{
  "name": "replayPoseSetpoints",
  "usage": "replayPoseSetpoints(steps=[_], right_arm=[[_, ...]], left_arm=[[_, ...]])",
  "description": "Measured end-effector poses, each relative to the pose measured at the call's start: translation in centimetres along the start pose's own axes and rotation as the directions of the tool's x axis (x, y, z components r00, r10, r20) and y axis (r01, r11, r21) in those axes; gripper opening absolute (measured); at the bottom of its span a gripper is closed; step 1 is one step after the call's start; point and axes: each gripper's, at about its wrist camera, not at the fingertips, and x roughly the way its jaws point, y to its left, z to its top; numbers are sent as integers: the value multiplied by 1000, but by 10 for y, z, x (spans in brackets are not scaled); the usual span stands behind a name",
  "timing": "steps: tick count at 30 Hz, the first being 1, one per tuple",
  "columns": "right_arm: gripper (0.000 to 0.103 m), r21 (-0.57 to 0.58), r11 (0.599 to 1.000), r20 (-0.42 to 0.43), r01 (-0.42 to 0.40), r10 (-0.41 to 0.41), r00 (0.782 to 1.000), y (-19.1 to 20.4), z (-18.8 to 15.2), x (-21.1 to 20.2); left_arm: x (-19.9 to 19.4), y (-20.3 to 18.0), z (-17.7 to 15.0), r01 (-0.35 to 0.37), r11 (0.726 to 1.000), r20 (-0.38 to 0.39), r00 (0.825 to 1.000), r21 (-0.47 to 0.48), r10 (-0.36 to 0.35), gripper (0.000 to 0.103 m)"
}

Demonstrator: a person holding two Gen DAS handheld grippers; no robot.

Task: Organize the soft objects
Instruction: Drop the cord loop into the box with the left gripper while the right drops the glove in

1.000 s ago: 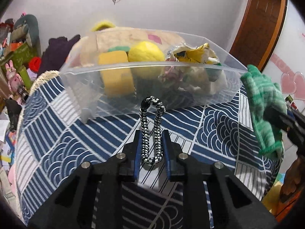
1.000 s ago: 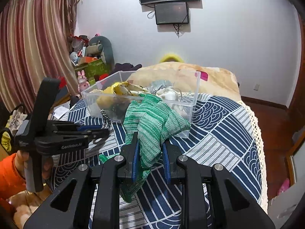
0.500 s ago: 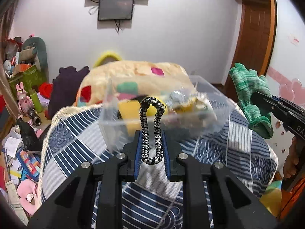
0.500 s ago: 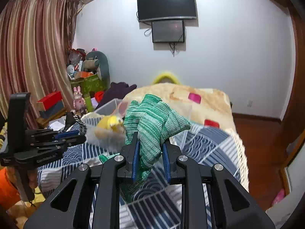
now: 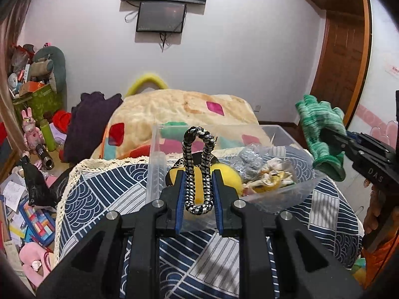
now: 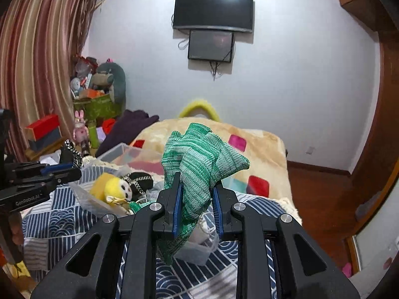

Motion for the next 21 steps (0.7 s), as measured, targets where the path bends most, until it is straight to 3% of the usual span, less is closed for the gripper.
replayPoseSetpoints(steps=[6, 10, 15, 17, 21], right_arm=[[19, -29, 999, -86, -33, 30, 996, 13, -8, 32], [19, -48, 998, -128, -32, 26, 991, 17, -13, 46], [21, -48, 998, -155, -33, 25, 988, 16, -15, 50], [24, -43, 999, -159, -29, 22, 987, 13, -13, 49], [44, -15, 1000, -157, -8, 6, 988, 5, -13, 45]], left_arm=[[24, 8, 0, 45, 998, -55, 997, -46, -47, 20], [36, 6, -3, 37, 999, -80, 996, -40, -40, 22], [37, -2, -5, 14, 1000, -64, 998, 1, -14, 42], [35, -6, -7, 11, 1000, -62, 998, 20, -10, 58], [27, -10, -9, -9, 999, -36, 999, 48, 11, 62]])
